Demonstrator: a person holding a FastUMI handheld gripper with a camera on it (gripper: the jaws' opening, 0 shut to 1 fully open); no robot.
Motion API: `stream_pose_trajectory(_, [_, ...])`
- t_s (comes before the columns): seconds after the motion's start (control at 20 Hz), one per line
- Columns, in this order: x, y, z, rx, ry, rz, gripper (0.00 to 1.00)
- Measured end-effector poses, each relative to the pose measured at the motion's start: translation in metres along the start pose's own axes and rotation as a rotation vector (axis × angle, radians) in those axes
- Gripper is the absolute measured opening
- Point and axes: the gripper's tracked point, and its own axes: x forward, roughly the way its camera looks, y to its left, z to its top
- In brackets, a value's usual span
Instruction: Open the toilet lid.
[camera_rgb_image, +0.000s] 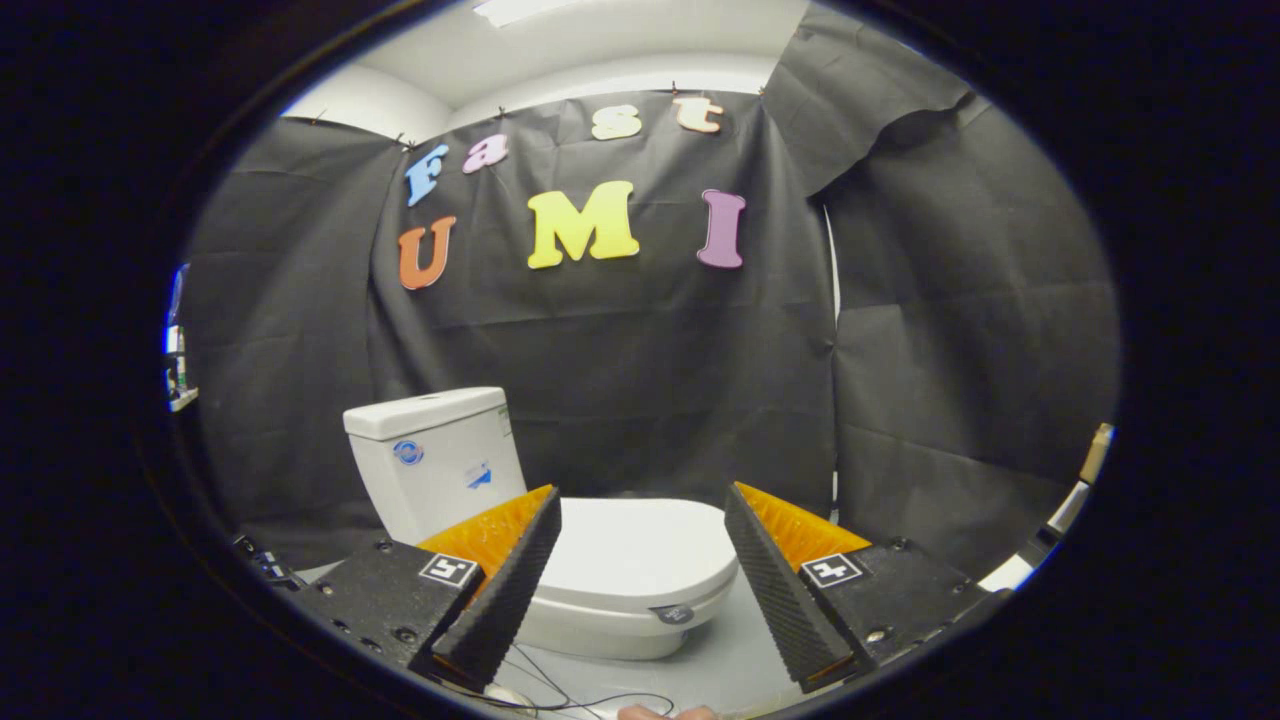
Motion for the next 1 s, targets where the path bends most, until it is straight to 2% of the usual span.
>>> stream_pose_trajectory(0.5, [0.028,0.014,-0.030,0.058,0.085,-0.020,1.00])
stream_pose_trajectory(0.65, [0.039,0.002,-0.051,0.110,0.137,-0.074,1.00])
stream_pose_trajectory(1.0, [0.068,-0.015,-0.107,0.279,0.251,-0.106,1.00])
